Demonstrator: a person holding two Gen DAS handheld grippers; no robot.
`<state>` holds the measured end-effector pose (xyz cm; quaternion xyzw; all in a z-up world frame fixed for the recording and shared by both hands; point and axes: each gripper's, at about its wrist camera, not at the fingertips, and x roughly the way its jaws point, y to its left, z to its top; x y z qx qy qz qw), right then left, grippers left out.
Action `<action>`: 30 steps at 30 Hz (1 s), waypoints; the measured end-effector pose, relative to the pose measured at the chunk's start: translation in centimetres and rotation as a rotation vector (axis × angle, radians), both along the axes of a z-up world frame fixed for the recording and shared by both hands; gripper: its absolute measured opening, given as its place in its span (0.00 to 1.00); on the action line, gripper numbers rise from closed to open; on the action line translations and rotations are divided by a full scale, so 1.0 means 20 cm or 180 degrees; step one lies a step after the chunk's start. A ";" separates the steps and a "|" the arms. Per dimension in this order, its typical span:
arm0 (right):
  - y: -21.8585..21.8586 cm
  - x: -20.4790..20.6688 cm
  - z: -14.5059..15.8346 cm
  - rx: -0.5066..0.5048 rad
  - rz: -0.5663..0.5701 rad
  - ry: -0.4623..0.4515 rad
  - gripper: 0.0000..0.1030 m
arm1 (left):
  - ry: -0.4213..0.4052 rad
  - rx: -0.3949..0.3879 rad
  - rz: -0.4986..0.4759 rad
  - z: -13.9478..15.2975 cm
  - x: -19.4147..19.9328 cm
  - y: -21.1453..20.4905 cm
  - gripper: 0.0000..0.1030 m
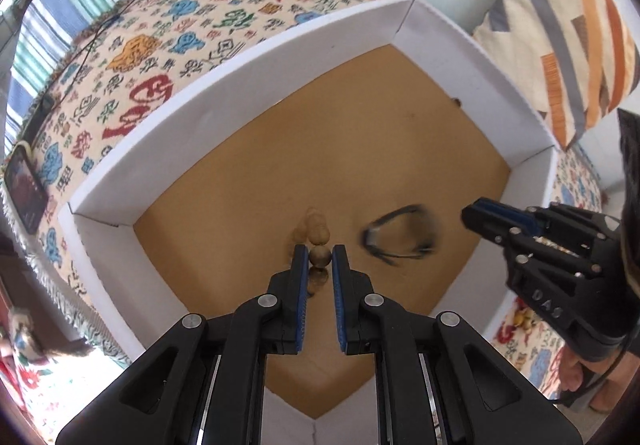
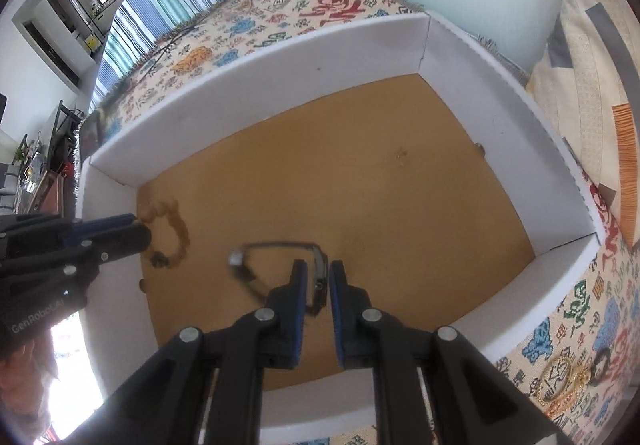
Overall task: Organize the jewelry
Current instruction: 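Carry the bracelet and watch over the white box with both tools, then open both tools to drop the bracelet and watch into the box, then move both tools back over the jewelry pile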
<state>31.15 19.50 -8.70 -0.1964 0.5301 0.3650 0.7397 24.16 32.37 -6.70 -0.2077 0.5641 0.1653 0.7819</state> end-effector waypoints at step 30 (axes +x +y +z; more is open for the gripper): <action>-1.34 -0.35 0.58 0.0632 -0.1354 -0.0945 0.54 | -0.1062 0.0048 -0.0857 0.27 -0.26 -0.79 0.92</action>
